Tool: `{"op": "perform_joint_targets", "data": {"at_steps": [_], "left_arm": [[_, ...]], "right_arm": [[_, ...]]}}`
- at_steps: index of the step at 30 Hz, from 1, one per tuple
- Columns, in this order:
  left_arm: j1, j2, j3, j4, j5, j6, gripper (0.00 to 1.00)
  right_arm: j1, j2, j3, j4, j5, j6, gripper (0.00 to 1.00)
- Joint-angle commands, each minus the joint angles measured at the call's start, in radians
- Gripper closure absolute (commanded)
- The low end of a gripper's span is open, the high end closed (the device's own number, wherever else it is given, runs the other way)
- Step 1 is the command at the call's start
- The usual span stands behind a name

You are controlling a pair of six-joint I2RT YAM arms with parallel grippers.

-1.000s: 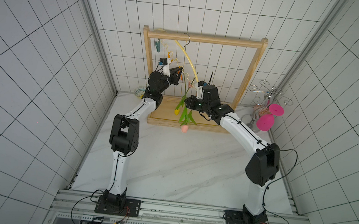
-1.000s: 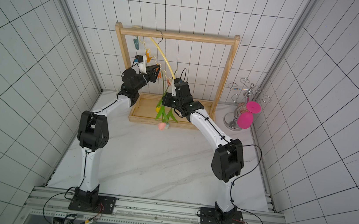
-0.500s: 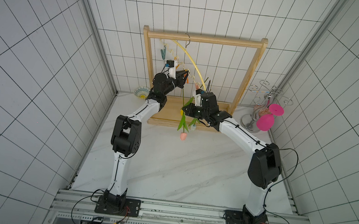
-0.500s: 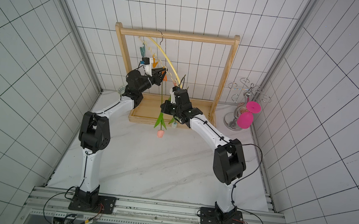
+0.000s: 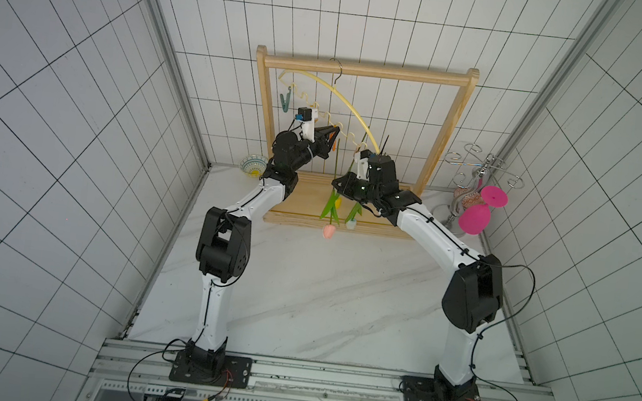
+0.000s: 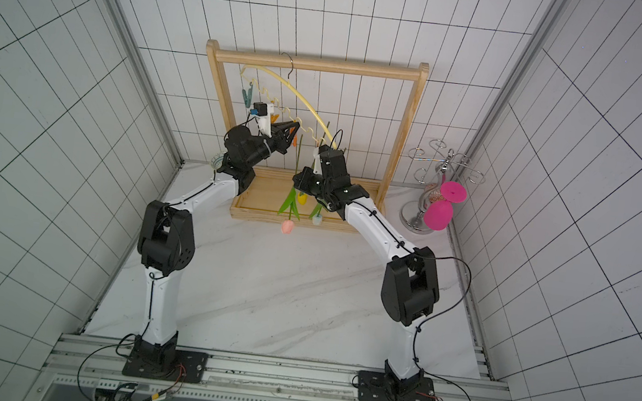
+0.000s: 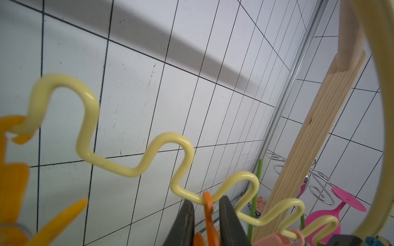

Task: Dry the flowers on a clothes hanger
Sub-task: Clamp the flower onto the hanger.

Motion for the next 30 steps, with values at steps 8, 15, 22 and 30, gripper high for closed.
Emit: {"op": "perform_joint_targets", "data": {"at_steps": [8,15,22,30], "left_arm": [[-0.006,-0.029,-0.038,0.034,0.016,0.0,0.78],[-0.006,-0.027,-0.052,0.056,0.013,-0.008,0.78],[-0.006,-0.03,-0.058,0.058,0.009,-0.005,0.78],[-0.006,-0.027,-0.057,0.057,0.013,-0.017,0.71]], "right_arm": [[-0.022,0.03,0.096,0.079,-0.106,0.047,1.0],[-0.03,0.023,0.069,0.196,-0.155,0.095,1.0],[-0.037,0.02,0.072,0.209,-0.158,0.11,1.0],[-0.039,0.039,0.097,0.185,-0.164,0.102,1.0]]}}
